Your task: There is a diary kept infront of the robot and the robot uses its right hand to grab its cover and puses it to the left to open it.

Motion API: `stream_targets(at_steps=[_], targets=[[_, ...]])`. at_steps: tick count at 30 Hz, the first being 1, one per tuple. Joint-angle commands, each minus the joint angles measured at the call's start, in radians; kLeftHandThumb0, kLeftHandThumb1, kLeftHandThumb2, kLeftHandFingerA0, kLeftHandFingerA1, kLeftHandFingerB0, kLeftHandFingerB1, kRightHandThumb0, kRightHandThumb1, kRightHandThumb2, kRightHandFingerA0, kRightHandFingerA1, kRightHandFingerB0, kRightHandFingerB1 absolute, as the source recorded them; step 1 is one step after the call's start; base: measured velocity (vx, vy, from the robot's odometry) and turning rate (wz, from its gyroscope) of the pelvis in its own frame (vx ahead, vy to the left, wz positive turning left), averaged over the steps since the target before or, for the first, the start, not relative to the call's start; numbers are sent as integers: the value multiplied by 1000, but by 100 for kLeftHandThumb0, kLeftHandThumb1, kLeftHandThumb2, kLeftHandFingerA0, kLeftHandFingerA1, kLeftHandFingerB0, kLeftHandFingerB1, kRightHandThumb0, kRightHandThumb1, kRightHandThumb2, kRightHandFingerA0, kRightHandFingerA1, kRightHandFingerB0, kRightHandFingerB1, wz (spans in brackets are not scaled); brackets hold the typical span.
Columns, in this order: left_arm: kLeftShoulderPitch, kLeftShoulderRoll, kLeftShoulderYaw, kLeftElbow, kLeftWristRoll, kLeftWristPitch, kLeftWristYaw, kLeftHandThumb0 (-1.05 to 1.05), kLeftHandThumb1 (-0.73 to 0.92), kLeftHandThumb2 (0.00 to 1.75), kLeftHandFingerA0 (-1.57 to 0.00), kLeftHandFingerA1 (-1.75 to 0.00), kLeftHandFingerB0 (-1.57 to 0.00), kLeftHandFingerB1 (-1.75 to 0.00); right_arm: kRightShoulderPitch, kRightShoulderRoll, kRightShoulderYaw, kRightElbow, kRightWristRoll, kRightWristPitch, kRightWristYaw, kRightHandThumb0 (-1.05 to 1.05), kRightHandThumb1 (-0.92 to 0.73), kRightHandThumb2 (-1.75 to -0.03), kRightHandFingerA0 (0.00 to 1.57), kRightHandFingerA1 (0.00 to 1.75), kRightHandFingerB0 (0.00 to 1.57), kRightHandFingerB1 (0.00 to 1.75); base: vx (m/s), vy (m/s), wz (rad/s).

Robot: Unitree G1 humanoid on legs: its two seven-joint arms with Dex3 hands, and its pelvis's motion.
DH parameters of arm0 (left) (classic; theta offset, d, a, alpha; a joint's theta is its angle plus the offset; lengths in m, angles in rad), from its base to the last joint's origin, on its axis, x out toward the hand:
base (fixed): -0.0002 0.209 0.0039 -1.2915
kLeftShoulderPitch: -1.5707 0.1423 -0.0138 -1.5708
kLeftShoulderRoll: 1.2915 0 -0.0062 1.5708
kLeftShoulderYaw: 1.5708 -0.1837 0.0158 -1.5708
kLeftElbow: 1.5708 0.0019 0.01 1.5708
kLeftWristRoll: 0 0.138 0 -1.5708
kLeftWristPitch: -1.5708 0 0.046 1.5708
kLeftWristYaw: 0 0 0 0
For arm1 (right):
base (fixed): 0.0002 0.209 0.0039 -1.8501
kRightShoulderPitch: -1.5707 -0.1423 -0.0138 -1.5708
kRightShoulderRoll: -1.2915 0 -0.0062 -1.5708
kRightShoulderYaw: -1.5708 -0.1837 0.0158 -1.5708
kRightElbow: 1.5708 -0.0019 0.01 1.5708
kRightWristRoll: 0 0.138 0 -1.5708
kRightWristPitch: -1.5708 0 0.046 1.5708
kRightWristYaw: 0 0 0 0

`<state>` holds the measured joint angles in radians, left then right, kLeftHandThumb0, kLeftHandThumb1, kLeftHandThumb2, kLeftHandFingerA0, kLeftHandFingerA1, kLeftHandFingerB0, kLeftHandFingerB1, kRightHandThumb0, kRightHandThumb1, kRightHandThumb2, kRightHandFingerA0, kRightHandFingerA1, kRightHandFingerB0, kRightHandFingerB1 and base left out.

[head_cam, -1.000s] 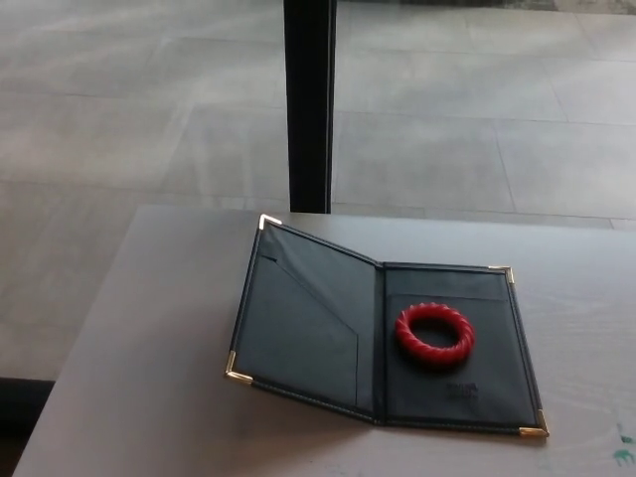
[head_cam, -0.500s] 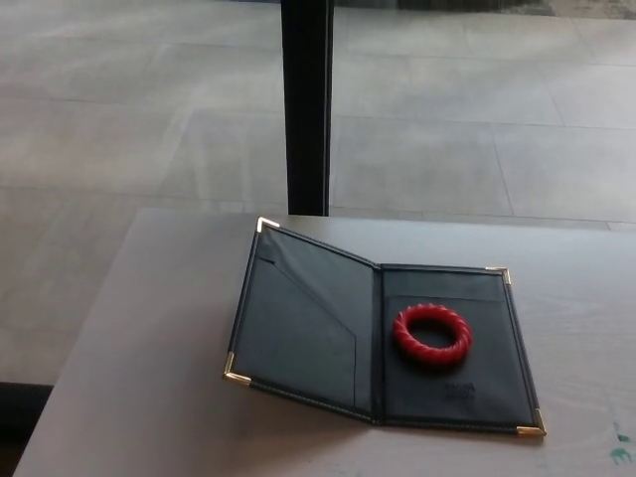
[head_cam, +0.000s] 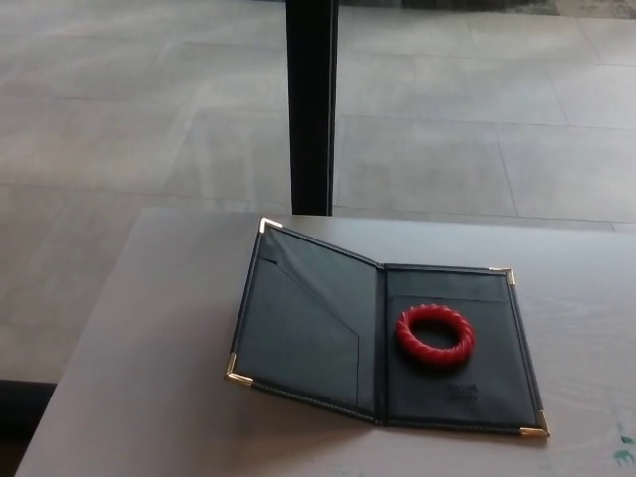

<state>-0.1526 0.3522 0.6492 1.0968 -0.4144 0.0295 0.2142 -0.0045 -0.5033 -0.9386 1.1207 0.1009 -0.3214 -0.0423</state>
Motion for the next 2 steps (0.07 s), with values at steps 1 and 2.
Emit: stream_targets(at_steps=[1,2], targets=[[18,3,-8,-10,8,-19,-3,-84,92,100,-38,-109,-30,-90,37,-18,32,-36,98,36,91,-82,-84,-65,82,99,24,86,0,0,0],[17,4,-12,-12,11,-14,3,-84,92,100,-38,-109,-30,-90,41,-17,38,-37,103,40,100,-82,-84,-65,82,99,24,86,0,0,0]])
